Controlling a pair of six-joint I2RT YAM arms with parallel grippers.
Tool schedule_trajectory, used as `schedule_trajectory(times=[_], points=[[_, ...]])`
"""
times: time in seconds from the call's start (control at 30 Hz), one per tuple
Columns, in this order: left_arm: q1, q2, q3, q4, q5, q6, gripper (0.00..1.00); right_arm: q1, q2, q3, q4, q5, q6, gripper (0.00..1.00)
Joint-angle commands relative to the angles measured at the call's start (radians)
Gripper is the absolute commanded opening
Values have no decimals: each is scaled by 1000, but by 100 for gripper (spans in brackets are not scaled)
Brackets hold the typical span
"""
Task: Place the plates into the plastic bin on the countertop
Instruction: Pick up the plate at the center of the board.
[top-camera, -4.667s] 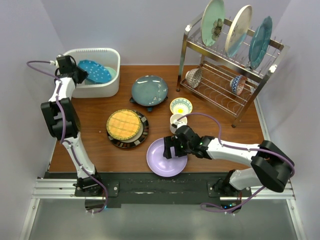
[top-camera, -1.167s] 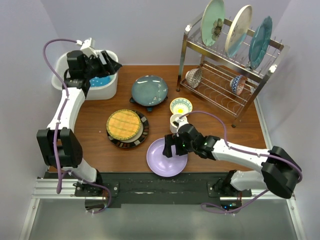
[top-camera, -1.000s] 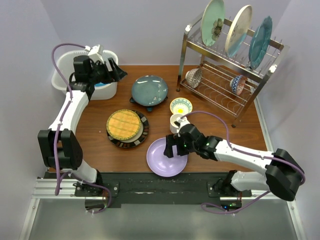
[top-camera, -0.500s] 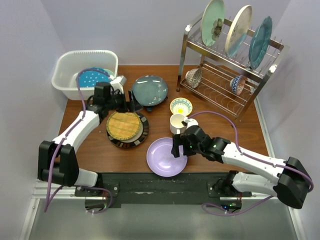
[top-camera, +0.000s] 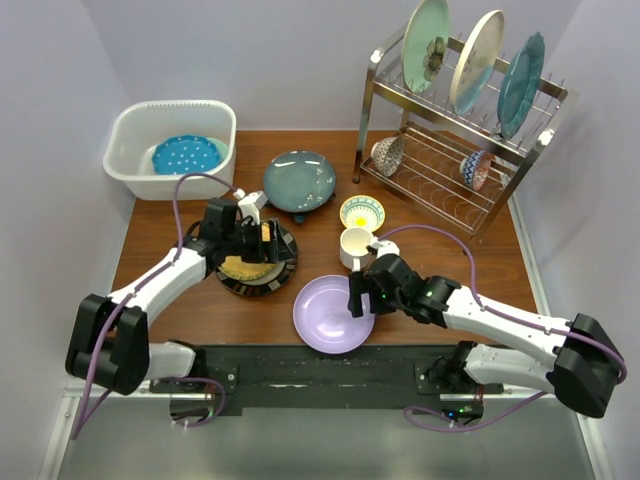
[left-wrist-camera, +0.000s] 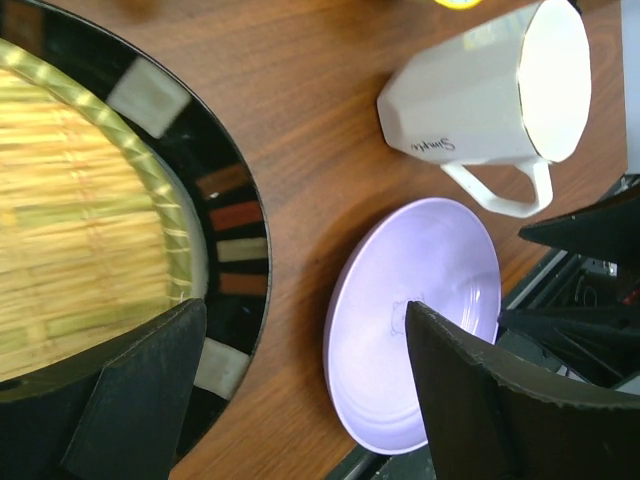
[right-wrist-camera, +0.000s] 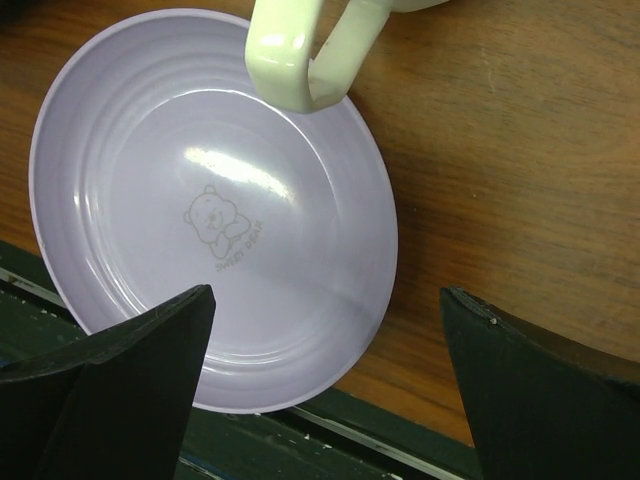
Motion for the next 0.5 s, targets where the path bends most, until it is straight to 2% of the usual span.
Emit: schedule_trajectory(times=[0.0,0.47], points=[[-38,-35,-25,0,-5,-27,84,2,11,-11,5,29,17,99],[-124,-9,-107,0,44,-78,79,2,47,-29,44,-7,25,99]])
